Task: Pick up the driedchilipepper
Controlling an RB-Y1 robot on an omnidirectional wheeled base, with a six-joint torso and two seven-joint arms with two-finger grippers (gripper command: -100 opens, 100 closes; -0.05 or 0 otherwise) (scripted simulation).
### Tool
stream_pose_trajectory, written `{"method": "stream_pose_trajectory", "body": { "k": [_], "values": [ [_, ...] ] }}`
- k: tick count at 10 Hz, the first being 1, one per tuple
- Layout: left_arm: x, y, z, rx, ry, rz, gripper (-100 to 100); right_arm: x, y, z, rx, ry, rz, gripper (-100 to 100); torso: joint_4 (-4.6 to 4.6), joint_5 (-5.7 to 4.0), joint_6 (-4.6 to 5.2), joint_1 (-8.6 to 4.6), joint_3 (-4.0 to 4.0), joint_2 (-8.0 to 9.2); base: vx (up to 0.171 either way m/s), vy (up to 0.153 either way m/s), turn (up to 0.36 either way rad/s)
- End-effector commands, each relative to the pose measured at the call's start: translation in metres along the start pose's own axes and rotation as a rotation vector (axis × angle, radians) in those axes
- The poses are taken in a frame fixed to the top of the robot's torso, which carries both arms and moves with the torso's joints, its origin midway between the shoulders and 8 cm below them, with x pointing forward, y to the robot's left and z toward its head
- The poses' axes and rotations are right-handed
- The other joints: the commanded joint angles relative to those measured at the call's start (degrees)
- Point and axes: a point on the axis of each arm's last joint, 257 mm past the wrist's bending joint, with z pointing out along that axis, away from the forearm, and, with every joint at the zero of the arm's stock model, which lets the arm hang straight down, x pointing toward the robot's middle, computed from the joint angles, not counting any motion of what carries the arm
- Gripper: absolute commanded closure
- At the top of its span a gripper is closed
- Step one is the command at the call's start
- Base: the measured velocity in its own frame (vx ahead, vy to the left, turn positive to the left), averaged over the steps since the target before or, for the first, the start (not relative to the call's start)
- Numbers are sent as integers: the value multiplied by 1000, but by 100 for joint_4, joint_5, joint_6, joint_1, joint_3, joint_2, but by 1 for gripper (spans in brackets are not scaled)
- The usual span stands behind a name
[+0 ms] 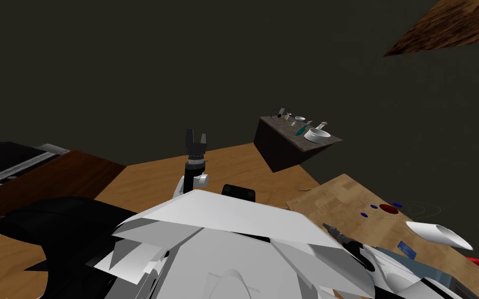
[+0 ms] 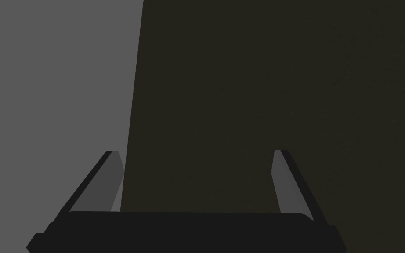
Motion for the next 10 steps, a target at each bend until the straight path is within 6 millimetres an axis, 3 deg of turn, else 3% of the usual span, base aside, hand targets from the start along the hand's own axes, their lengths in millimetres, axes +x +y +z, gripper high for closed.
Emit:
{"method": "stream_pose_trajectory", "body": {
  "k": [1,6,7,10],
  "values": [
    [0,0,0,0,0,0,0,-1,0,1,11,1,30,-100,0,0,0,0,0,0,-127,17,98],
    [0,0,0,0,0,0,0,-5,1,3,27,0,55,-100,-6,-6,6,-10,-16,-30,-59,7,59],
    [0,0,0,0,0,0,0,-5,1,3,27,0,59,100,-8,-7,4,-11,-23,-42,0,0,0],
    [0,0,0,0,0,0,0,-5,0,3,28,0,59,100,-11,-16,1,-23,-30,-54,0,0,0]
  ]
}}
